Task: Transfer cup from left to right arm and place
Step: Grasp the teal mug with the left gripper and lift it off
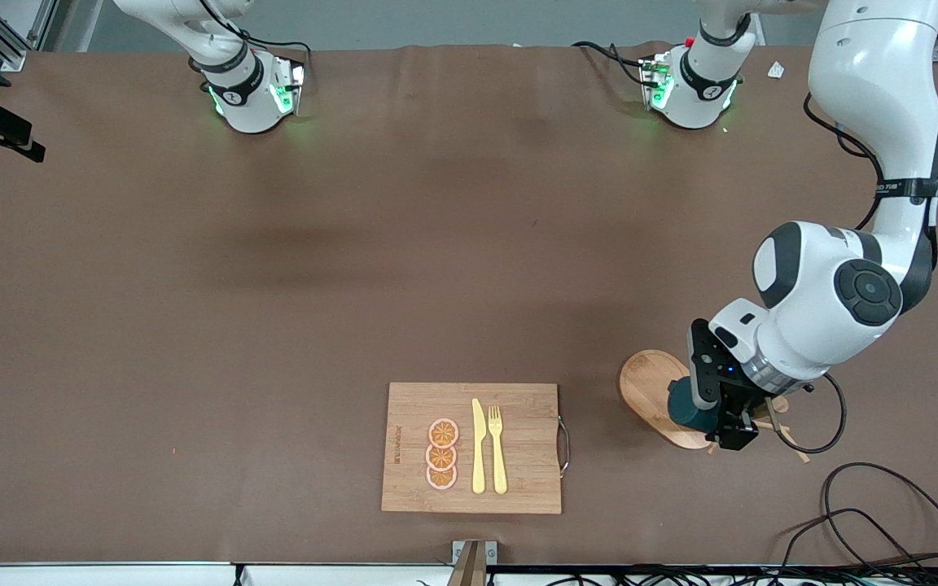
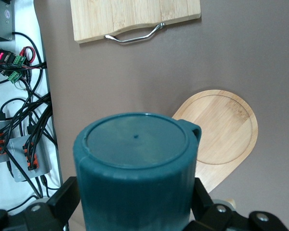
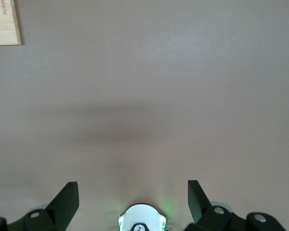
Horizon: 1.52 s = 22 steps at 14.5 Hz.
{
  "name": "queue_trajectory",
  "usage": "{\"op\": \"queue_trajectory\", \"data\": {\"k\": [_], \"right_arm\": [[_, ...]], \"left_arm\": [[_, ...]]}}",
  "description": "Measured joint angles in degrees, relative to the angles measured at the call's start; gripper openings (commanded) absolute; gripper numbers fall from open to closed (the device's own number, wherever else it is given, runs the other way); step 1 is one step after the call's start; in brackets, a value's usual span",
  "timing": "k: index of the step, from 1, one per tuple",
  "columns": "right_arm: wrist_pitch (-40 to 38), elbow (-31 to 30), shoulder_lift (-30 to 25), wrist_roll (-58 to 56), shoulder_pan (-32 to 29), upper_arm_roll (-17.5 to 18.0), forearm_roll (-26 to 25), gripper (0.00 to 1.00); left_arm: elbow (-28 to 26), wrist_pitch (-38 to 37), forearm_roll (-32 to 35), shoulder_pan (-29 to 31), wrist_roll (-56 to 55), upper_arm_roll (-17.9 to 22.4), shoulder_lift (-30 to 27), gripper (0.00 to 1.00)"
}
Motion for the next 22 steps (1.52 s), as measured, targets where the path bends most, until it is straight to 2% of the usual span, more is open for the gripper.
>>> {"op": "queue_trajectory", "data": {"k": [1, 3, 5, 6, 15, 22], "right_arm": [[0.0, 0.0, 0.0, 0.0, 0.0, 0.0, 0.0, 1.00], [0.0, 0.0, 0.0, 0.0, 0.0, 0.0, 0.0, 1.00], [-0.2, 0.0, 0.0, 0.0, 0.0, 0.0, 0.0, 1.00], [-0.2, 0.0, 0.0, 0.0, 0.0, 0.0, 0.0, 1.00], [-0.3, 0.0, 0.0, 0.0, -0.1, -0.2, 0.0, 1.00], [-0.3, 0.0, 0.0, 0.0, -0.1, -0.2, 0.0, 1.00]], "left_arm": [[0.0, 0.1, -0.2, 0.0, 0.0, 0.0, 0.1, 0.83], [0.0, 0.2, -0.6, 0.1, 0.0, 0.0, 0.2, 0.75], [0.0, 0.2, -0.7, 0.1, 0.0, 0.0, 0.2, 0.56], [0.0, 0.3, -0.7, 0.1, 0.0, 0.0, 0.2, 0.51], [1.3, -0.3, -0.7, -0.4, 0.0, -0.3, -0.3, 0.51], [1.4, -4.8, -0.7, -1.0, -1.5, -0.4, -2.8, 0.51]]}}
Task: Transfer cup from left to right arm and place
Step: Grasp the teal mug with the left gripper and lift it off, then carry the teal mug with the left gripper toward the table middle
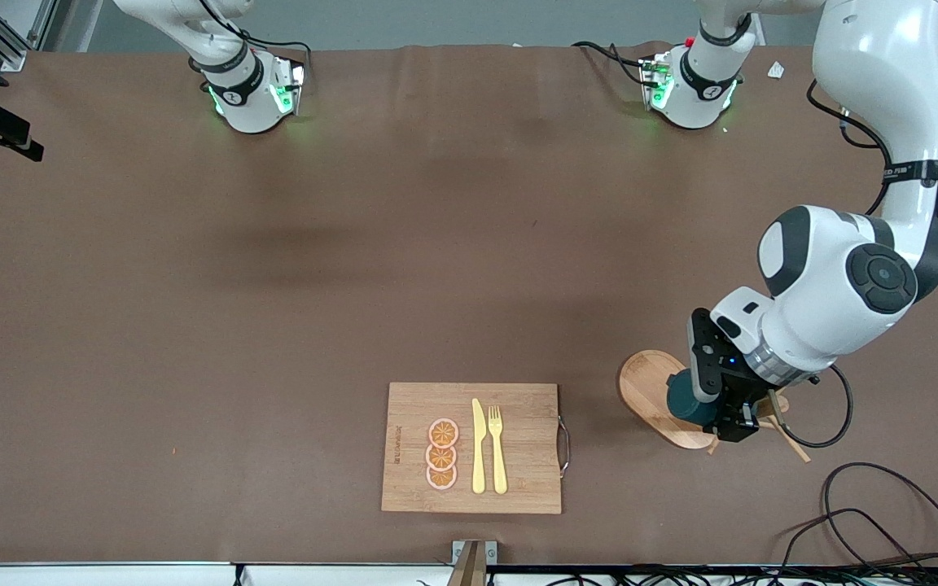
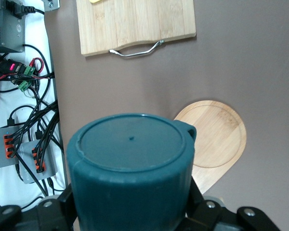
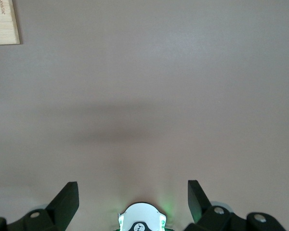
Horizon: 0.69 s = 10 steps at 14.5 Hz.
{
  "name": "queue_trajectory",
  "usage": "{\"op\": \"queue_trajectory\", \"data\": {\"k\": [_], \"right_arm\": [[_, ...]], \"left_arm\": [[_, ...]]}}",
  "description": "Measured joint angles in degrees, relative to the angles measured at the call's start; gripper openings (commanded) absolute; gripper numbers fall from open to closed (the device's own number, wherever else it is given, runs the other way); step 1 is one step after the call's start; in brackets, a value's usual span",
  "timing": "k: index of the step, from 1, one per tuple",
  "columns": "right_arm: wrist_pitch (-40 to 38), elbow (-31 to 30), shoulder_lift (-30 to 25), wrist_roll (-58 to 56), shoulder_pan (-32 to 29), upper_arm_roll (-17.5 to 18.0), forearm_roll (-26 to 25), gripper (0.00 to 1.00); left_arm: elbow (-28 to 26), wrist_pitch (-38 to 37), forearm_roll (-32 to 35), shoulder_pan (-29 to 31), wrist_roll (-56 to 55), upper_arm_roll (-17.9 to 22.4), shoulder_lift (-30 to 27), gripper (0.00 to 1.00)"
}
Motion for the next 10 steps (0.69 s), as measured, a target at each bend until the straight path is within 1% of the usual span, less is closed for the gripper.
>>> {"op": "queue_trajectory", "data": {"k": [3, 5, 10], "right_arm": [[0.0, 0.0, 0.0, 0.0, 0.0, 0.0, 0.0, 1.00], [0.0, 0.0, 0.0, 0.0, 0.0, 0.0, 0.0, 1.00], [0.0, 0.0, 0.0, 0.0, -0.1, -0.1, 0.0, 1.00]], "left_arm": [[0.0, -1.0, 0.1, -1.7, -1.6, 0.0, -0.7, 0.51], [0.0, -1.1, 2.3, -3.3, -3.4, 0.0, -1.3, 0.51], [0.0, -2.9, 15.7, -8.8, -11.4, 0.0, -2.2, 0.51]]}}
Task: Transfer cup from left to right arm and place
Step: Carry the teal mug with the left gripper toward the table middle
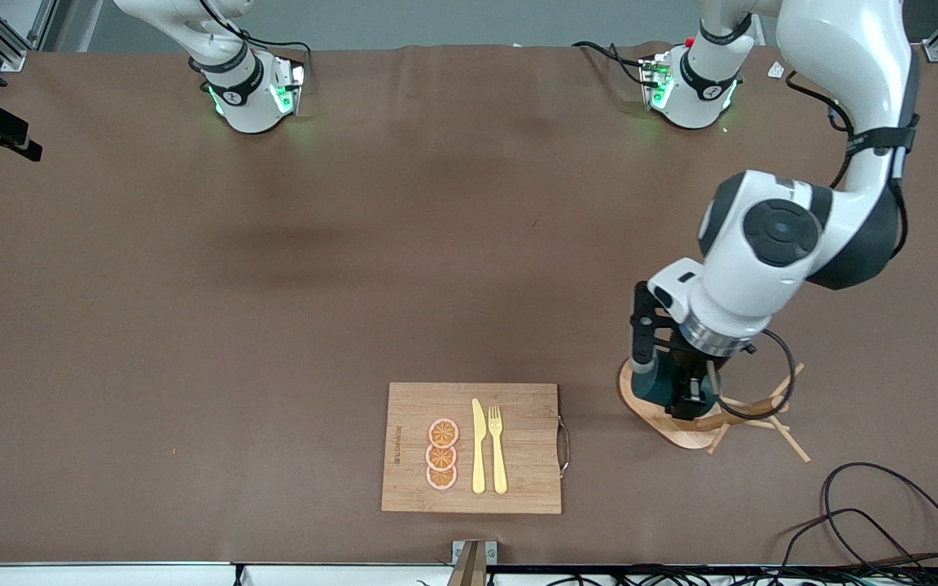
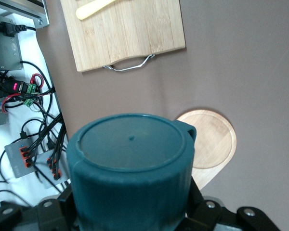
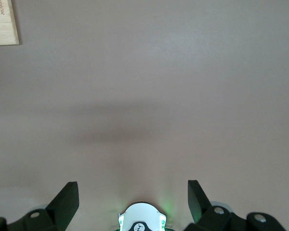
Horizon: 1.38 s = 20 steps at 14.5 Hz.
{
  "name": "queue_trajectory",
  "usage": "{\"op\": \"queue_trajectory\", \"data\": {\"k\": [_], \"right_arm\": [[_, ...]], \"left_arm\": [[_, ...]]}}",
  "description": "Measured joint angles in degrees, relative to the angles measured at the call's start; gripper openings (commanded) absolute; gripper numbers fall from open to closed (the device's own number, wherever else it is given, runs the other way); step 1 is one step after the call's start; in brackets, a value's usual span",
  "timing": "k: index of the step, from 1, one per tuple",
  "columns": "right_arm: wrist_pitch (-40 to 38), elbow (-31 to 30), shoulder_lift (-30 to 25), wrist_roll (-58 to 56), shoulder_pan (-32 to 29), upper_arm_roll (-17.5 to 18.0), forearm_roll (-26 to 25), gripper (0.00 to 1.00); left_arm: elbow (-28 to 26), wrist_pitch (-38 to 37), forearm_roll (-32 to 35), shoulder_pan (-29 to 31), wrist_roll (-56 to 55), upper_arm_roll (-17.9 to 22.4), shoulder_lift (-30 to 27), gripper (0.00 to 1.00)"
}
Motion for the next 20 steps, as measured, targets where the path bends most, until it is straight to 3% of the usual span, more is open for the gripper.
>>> {"op": "queue_trajectory", "data": {"k": [4, 10, 20], "right_arm": [[0.0, 0.0, 0.0, 0.0, 0.0, 0.0, 0.0, 1.00], [0.0, 0.0, 0.0, 0.0, -0.6, -0.1, 0.0, 1.00], [1.2, 0.1, 5.9, 0.0, -2.7, -0.1, 0.0, 1.00]], "left_arm": [[-0.5, -2.5, 13.8, -5.3, -8.9, 0.0, 0.4, 0.51], [-1.2, -6.2, 28.6, -13.3, -20.1, 0.1, 5.2, 0.51], [-0.7, -22.9, 47.5, -29.6, -38.4, 0.7, 14.5, 0.50]]}}
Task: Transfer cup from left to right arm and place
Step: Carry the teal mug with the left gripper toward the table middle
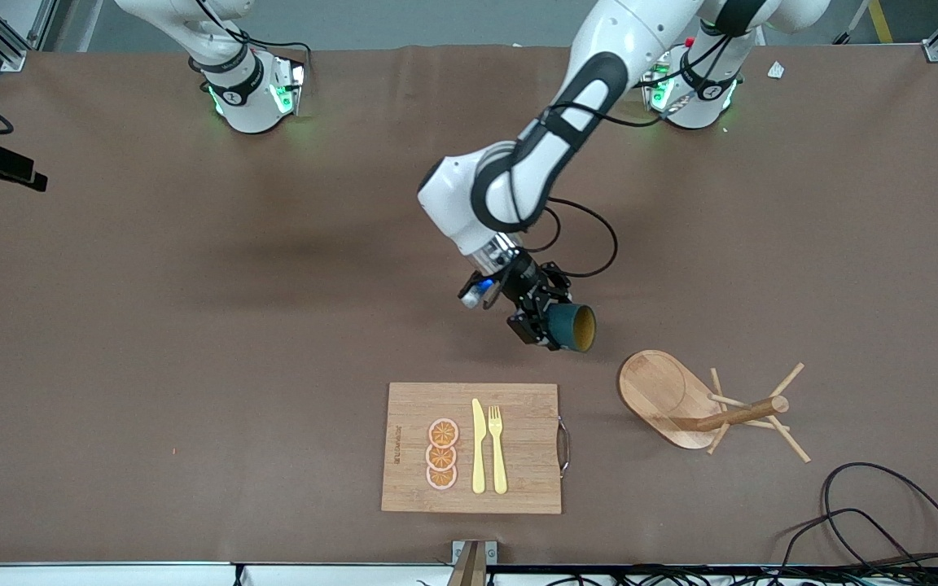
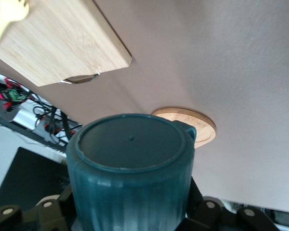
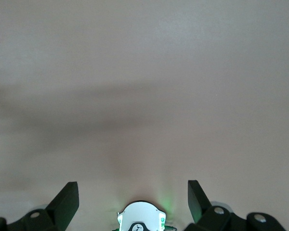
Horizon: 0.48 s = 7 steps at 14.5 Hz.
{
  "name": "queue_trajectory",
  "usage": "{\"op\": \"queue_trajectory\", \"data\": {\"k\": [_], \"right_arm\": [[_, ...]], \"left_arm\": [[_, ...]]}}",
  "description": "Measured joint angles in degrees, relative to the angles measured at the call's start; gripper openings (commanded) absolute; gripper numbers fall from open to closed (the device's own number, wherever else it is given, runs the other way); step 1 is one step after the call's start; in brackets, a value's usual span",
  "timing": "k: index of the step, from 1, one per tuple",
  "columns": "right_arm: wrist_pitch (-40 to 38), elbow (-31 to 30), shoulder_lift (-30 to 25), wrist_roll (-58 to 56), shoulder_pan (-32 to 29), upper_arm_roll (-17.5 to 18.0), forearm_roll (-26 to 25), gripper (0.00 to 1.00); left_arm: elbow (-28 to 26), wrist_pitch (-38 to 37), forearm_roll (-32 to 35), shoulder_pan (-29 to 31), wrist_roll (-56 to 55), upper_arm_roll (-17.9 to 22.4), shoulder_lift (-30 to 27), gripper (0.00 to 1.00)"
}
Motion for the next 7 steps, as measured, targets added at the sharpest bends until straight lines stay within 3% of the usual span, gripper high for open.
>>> {"op": "queue_trajectory", "data": {"k": [7], "right_arm": [[6.6, 0.0, 6.1, 0.0, -4.6, 0.0, 0.0, 1.00]], "left_arm": [[0.6, -0.7, 8.8, -6.5, 0.0, 0.1, 5.3, 0.47]]}}
